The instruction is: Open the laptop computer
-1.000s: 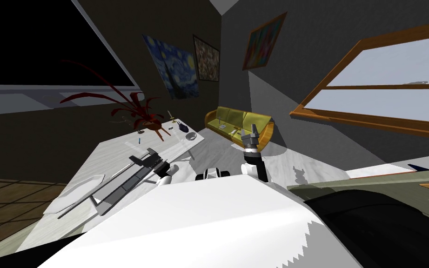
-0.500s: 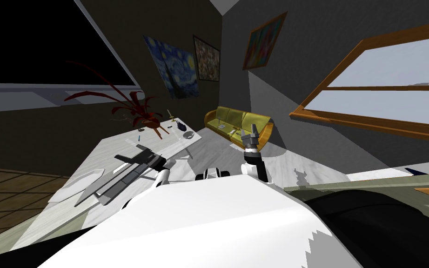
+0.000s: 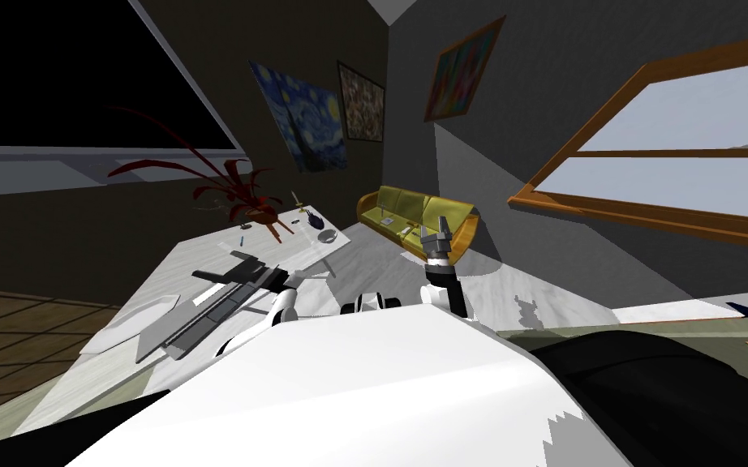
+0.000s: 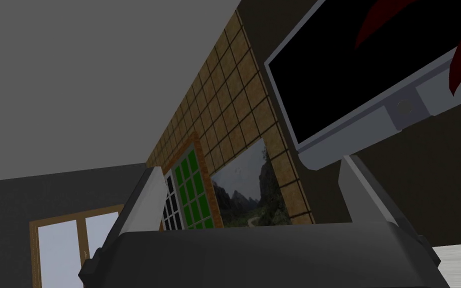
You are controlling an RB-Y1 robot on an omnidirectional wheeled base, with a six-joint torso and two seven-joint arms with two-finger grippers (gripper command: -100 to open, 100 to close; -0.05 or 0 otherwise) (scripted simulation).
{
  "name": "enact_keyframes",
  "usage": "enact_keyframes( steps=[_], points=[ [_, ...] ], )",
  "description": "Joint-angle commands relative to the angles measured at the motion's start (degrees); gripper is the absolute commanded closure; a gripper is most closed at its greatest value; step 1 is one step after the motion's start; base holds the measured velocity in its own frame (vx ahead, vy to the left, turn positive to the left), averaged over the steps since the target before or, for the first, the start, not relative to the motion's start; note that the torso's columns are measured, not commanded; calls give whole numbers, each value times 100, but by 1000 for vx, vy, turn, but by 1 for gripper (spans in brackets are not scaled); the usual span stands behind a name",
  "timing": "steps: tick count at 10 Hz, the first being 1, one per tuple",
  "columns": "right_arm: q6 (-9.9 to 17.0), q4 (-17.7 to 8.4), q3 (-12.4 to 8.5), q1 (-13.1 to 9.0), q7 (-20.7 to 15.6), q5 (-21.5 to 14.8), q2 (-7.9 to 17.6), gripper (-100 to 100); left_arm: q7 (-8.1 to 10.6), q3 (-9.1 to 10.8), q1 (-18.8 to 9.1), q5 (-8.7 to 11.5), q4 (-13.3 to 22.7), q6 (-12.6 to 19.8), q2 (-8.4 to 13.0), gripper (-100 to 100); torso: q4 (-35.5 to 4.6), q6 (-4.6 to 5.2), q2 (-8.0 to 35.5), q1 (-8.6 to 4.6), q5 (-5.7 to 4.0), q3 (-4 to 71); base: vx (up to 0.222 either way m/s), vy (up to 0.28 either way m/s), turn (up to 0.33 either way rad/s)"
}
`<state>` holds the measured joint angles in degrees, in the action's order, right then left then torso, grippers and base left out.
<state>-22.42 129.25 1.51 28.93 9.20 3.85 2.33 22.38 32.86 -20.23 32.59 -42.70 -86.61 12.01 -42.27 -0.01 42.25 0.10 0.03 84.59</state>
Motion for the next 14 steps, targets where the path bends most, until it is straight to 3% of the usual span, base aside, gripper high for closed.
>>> enact_keyframes(
  steps=[1,11,12,13,14],
  points=[
    [0,0,0,0,0,0,0,0,-47,-4,-96,335,32,138,4,-100,-2,0,6,-7,-2,-4,52,11,7],
    [0,0,0,0,0,0,0,0,-316,-74,-355,1556,181,816,55,-100,-2,0,6,-11,-3,-4,60,26,0],
    [0,0,0,0,0,0,0,0,-281,-66,-341,1492,192,762,62,-100,-1,0,2,-8,-3,-2,28,18,-2],
    [0,0,0,-1,0,0,0,0,-189,-196,-271,1422,8,985,3,-100,-3,0,11,-14,-4,-6,68,0,389],
    [0,0,-1,2,0,0,0,0,-189,-196,-271,1422,8,985,3,-100,-1,-8,-2,-15,-5,0,101,-21,237]
  ],
)
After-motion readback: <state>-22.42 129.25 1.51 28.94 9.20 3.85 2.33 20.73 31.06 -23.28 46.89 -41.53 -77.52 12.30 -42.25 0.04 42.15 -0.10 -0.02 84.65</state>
